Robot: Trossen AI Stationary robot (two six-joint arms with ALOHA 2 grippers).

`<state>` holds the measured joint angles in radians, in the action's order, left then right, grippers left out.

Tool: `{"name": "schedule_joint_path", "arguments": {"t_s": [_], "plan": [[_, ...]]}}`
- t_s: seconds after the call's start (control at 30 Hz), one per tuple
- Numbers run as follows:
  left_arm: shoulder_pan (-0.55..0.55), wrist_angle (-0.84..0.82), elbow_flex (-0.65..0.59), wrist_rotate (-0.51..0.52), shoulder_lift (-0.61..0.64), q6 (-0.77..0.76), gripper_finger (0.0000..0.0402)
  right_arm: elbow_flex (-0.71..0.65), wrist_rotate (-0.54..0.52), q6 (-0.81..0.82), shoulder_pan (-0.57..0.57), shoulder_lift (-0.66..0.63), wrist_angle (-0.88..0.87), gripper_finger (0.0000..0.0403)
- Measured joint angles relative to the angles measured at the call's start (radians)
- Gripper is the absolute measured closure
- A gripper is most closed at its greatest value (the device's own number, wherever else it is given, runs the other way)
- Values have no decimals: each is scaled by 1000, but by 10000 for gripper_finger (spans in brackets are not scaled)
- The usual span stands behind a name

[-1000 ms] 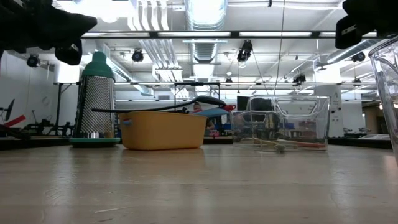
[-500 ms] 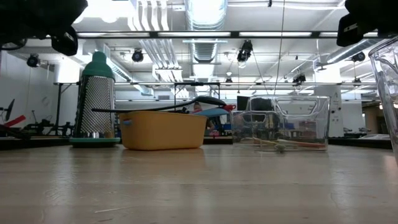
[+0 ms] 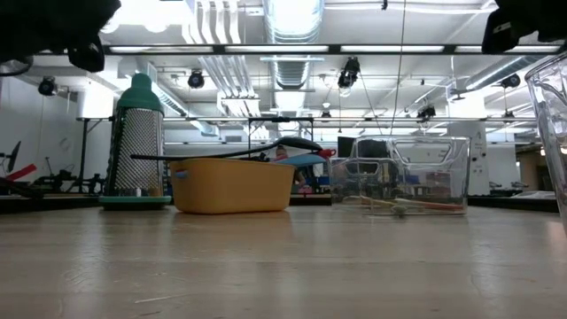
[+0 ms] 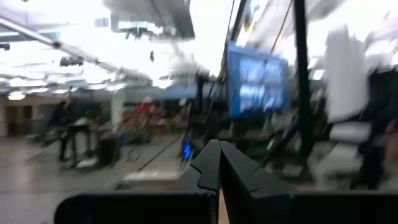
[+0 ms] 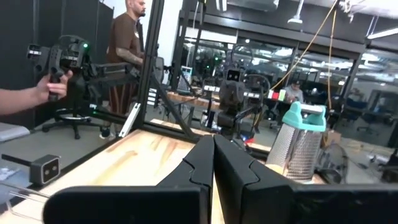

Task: Pick & Place Kitchen Items
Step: Return to Home Position

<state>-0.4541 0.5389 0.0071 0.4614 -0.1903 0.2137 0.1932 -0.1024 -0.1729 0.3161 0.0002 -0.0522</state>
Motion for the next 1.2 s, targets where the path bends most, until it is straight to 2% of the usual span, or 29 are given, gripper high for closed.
{"name": "schedule_joint_path", "arguments": {"t_s": [0.1, 0.17, 0.27, 0.4, 0.53, 0.63, 0.73, 0.83, 0.93, 1.2], "plan": [[1, -60, 0, 50, 6, -19, 385, 3, -6, -19, 0, 0, -5, 394], [1, -57, 4, 47, 14, -94, 379, 3, -16, -5, 0, 0, -6, 394], [1, -59, 3, 19, 17, -108, 379, 1, -25, 32, 0, 0, -27, 394], [1, -120, 0, 63, 18, -149, 387, -29, -36, 39, 0, 1, -52, 394], [1, -124, 1, 84, 21, -165, 390, -33, -114, 43, 0, 0, -42, 394], [1, -120, 3, 111, 22, -130, 390, -36, -117, 47, 0, 2, -37, 394], [1, -104, 3, 219, 22, -103, 391, -35, -129, 26, 0, 2, -13, 394], [2, -105, 3, 291, 22, -80, 391, -36, -185, -11, 0, 1, -16, 394], [2, -105, 3, 280, 22, -36, 390, -37, -236, -7, 0, 0, -16, 394], [3, -137, 3, 304, 22, 20, 390, -53, -265, -80, -14, 0, 23, 394]]}}
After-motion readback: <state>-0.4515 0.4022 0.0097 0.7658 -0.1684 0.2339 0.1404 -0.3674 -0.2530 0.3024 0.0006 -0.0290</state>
